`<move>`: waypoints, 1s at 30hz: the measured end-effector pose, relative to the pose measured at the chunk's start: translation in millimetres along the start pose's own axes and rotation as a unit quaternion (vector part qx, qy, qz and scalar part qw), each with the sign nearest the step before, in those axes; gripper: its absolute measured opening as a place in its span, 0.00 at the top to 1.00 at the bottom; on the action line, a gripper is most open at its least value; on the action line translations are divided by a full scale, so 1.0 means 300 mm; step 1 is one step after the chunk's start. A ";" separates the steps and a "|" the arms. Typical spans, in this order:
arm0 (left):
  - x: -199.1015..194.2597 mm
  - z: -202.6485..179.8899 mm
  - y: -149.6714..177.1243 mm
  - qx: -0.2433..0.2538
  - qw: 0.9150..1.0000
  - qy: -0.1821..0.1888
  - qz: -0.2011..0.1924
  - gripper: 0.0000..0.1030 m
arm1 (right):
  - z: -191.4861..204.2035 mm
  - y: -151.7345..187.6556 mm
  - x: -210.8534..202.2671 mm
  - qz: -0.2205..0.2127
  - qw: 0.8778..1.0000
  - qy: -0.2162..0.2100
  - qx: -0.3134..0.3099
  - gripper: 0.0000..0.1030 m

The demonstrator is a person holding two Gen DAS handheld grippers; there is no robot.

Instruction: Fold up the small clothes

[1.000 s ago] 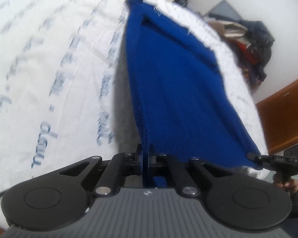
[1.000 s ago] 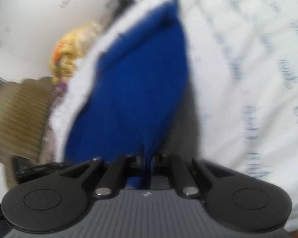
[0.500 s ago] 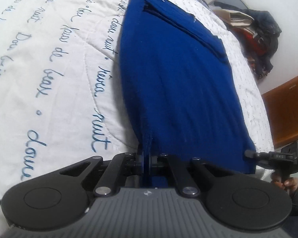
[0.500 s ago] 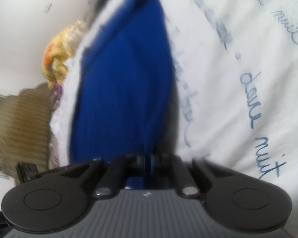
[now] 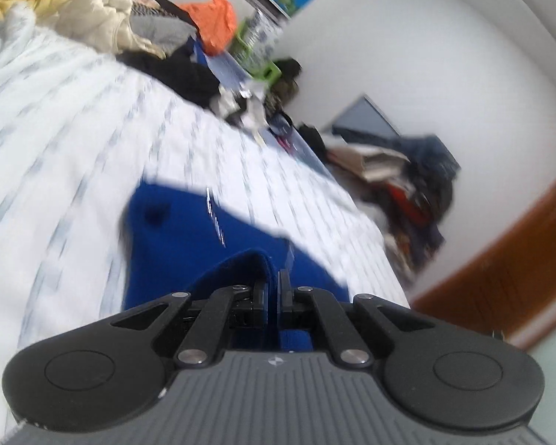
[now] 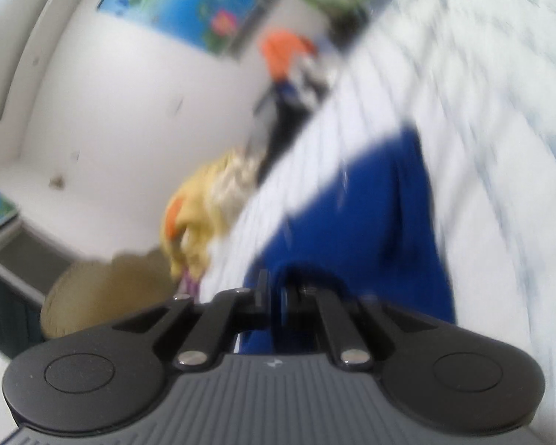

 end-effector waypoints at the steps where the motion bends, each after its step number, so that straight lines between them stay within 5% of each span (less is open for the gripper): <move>1: 0.066 0.006 -0.028 0.004 1.000 -0.007 -0.002 0.95 | -0.027 -0.049 0.069 -0.004 1.000 0.005 0.010 0.96; 7: 0.392 0.154 -0.120 0.029 0.991 -0.129 0.001 0.88 | -0.239 -0.200 0.350 -0.034 0.994 0.089 0.059 0.89; 9: 0.394 0.194 -0.151 0.012 0.990 -0.139 -0.024 0.57 | -0.271 -0.199 0.417 -0.027 0.990 0.121 0.071 0.77; 11: 0.314 0.206 -0.166 -0.003 0.988 -0.137 -0.068 0.00 | -0.271 -0.198 0.384 -0.037 0.990 0.122 0.068 0.47; 12: 0.261 0.200 -0.159 0.002 0.986 -0.138 -0.091 0.01 | -0.237 -0.194 0.353 -0.049 0.991 0.112 0.048 0.38; 14: 0.169 0.177 -0.116 0.031 0.987 -0.140 -0.076 0.01 | -0.159 -0.161 0.253 -0.060 0.992 0.108 -0.015 0.12; 18: 0.000 0.202 0.090 0.046 0.988 -0.149 -0.005 0.06 | -0.132 0.011 0.048 -0.006 0.979 0.162 -0.123 0.11; 21: -0.060 0.243 0.245 0.008 0.988 -0.148 0.048 0.10 | -0.184 0.175 -0.043 0.056 0.970 0.191 -0.142 0.12; 25: -0.060 0.207 0.296 0.011 0.990 -0.139 0.025 0.08 | -0.152 0.257 -0.036 0.067 0.972 0.157 -0.162 0.17; 27: -0.016 0.189 0.296 0.028 0.989 -0.144 0.022 0.19 | -0.156 0.244 0.012 0.071 0.977 0.146 -0.138 0.38; 28: 0.003 0.178 0.295 0.048 0.986 -0.160 0.021 0.61 | -0.173 0.234 0.052 0.087 0.976 0.158 -0.120 0.83; 29: 0.028 0.182 0.297 0.064 0.981 -0.178 0.034 0.86 | -0.192 0.231 0.083 0.102 0.976 0.161 -0.106 0.92; 30: 0.037 0.187 0.288 0.060 0.981 -0.181 0.035 0.86 | -0.194 0.233 0.100 0.107 0.977 0.152 -0.105 0.92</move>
Point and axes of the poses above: each gripper's, at about its wrist camera, not at the fingertips, and x roughly the way its jaws point, z to its left, y to its underside, the point moved 5 cm from there along x, roughly the way its jaws point, and after that the axes turned 10 degrees about -z, right-handed, at the moved point
